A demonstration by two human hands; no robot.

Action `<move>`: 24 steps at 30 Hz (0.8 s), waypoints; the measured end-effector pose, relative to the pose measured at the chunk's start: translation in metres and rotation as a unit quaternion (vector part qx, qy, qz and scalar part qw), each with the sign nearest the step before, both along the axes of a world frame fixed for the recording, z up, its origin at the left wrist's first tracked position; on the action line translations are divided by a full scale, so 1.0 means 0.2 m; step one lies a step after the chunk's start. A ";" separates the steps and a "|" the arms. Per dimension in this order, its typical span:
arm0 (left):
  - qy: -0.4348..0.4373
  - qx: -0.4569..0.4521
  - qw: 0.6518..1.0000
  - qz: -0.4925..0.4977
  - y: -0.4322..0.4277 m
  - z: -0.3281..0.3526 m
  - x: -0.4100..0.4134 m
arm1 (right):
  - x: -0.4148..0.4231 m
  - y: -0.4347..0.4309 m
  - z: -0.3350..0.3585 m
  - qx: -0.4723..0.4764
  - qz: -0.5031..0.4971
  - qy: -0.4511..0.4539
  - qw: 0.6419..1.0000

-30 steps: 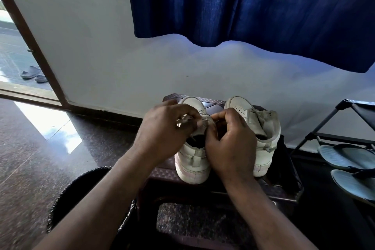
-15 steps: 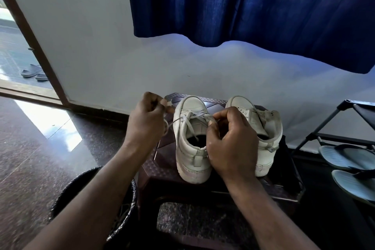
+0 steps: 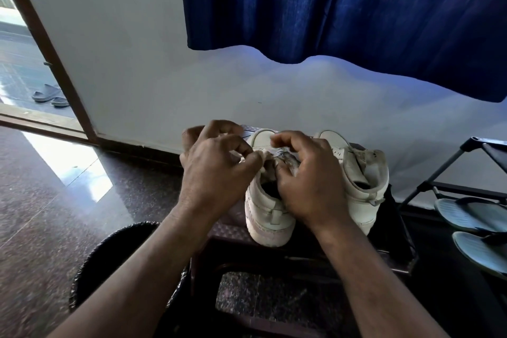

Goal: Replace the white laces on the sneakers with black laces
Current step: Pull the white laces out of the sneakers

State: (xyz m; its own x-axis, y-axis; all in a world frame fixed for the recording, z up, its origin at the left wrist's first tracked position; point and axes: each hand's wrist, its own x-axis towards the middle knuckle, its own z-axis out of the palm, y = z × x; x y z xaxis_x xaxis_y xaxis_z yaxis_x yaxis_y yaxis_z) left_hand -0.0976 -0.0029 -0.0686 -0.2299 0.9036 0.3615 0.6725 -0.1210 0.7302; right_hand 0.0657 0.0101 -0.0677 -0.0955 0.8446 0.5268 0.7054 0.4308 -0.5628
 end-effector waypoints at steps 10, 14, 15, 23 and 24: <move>-0.673 0.002 0.728 -0.130 0.07 0.03 -0.07 | 0.00 0.02 -0.02 -0.032 0.016 0.001 0.999; -0.665 0.000 0.746 -0.032 0.13 -0.05 -0.11 | 0.00 0.03 -0.03 -0.020 0.007 0.015 1.000; -0.638 0.010 0.770 -0.029 0.13 -0.07 -0.11 | 0.00 0.03 -0.04 -0.013 0.005 0.019 1.000; -0.104 -0.110 0.988 0.011 0.10 -0.11 -0.02 | -0.02 0.03 -0.05 0.044 -0.003 0.047 0.998; -0.050 -0.092 0.994 0.025 0.08 -0.10 0.00 | -0.02 0.03 -0.06 0.048 -0.008 0.047 0.998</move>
